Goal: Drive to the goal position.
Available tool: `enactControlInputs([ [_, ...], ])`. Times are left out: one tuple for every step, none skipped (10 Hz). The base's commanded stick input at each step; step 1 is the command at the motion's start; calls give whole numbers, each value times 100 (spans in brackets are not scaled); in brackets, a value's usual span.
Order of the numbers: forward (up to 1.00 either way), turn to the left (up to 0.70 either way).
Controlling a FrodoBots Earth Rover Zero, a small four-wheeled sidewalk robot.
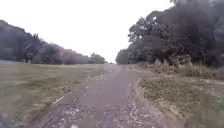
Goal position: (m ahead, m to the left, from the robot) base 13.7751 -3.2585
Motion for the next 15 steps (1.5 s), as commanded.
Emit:
enactControlInputs([
  [60, 1],
  [60, -6],
  [60, -14],
  [60, -14],
  [60, -14],
  [60, -14],
  [60, -14],
  [60, -14],
  [60, -14],
  [60, -14],
  [60, -14],
  [60, -14],
  [60, -14],
  [60, -14],
  [60, -14],
])
